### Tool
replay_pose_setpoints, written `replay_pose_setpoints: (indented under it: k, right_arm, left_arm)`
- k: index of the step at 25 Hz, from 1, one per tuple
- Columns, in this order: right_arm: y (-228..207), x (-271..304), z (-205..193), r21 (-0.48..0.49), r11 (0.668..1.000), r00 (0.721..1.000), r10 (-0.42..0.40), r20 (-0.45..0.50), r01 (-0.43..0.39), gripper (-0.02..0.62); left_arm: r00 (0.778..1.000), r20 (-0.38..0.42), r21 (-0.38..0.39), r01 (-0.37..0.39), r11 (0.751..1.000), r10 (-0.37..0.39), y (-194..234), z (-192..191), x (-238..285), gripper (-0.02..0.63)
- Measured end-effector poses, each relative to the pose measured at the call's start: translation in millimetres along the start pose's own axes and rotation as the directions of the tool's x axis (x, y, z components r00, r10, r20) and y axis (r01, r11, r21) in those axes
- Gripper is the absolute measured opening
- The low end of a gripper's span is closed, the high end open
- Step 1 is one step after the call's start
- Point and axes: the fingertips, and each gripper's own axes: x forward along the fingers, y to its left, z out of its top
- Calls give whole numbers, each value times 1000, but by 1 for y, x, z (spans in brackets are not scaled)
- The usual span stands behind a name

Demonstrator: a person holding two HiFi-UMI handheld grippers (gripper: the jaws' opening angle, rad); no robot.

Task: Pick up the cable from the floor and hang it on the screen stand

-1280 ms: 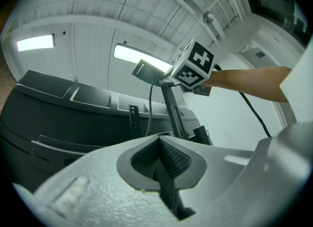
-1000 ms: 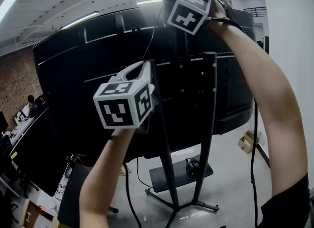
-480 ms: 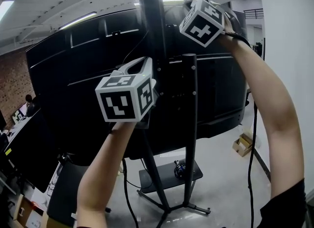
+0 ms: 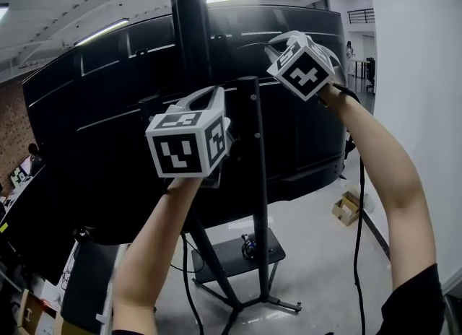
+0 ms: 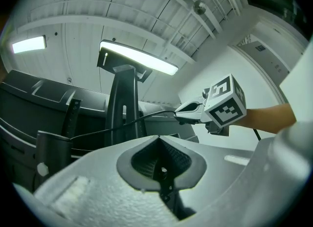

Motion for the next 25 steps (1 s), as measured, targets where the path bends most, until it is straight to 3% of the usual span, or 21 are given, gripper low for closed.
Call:
replay_pose_setpoints:
  k: [8,17,21,25]
  right_arm:
    - [27,-3,-34,202,974,995,102,-3,-100,12]
    - [54,-6,-58,346,929,990,144,-8,-132,12]
    - [63,-10,-61,467,868,984,173,40,-171,11]
    - [76,-9,-61,596,770,973,198,117,-228,11]
  left_arm:
    - [1000,-24,-5,13,1000,-13,-19,-12,14,-2]
    - [999,-36,-7,5,1000,-5,-33,-18,19,-3]
    - [999,-41,-14,-7,1000,6,-39,-21,18,-2]
    - [998,-51,-24,-27,999,26,-43,-26,15,-2]
